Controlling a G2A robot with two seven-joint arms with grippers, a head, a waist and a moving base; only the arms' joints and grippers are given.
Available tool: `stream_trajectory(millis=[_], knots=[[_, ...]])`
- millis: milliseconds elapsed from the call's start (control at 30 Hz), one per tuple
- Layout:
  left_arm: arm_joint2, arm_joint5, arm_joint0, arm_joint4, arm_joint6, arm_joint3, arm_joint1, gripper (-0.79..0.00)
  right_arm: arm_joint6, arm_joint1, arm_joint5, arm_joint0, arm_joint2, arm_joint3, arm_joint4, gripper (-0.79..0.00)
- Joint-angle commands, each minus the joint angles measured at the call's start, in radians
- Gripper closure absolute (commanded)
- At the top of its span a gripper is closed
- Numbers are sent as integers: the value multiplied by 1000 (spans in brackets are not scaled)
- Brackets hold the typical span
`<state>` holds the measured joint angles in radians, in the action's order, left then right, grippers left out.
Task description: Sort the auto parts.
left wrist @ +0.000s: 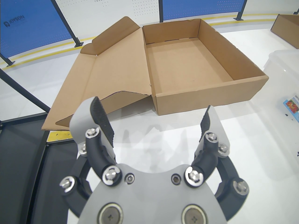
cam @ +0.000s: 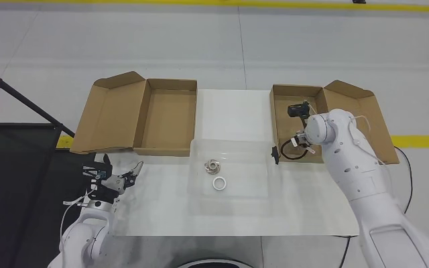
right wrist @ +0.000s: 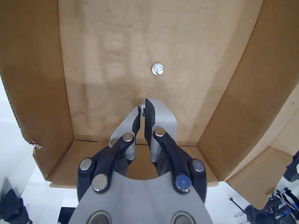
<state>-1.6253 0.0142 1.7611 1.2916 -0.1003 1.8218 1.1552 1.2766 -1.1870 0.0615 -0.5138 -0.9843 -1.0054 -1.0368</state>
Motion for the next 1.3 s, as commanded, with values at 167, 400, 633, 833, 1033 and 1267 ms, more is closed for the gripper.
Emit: stream_trajectory(millis=[167,400,633,833,1033,1267], knots=[[0,0,0,0,0,0,0,-785,-7,8,7,-24,-30,-44,-5,-342],[-13,17,-13,7,-10,27,1,-785,-10,43,35,-130,-125,-250,-57,-394],[-37,79,-28,48,13,87,-3,-785,-81,80,48,-309,-261,-557,-111,-785],[-68,207,-68,57,80,180,-12,-785,-288,102,3,-515,-388,-818,-126,-785],[-60,379,-143,130,171,266,-27,-785,-544,115,-124,-732,-521,-996,-46,-785],[-1,577,-283,87,321,294,-39,-785,-824,124,-339,-982,-696,-1123,81,-785]])
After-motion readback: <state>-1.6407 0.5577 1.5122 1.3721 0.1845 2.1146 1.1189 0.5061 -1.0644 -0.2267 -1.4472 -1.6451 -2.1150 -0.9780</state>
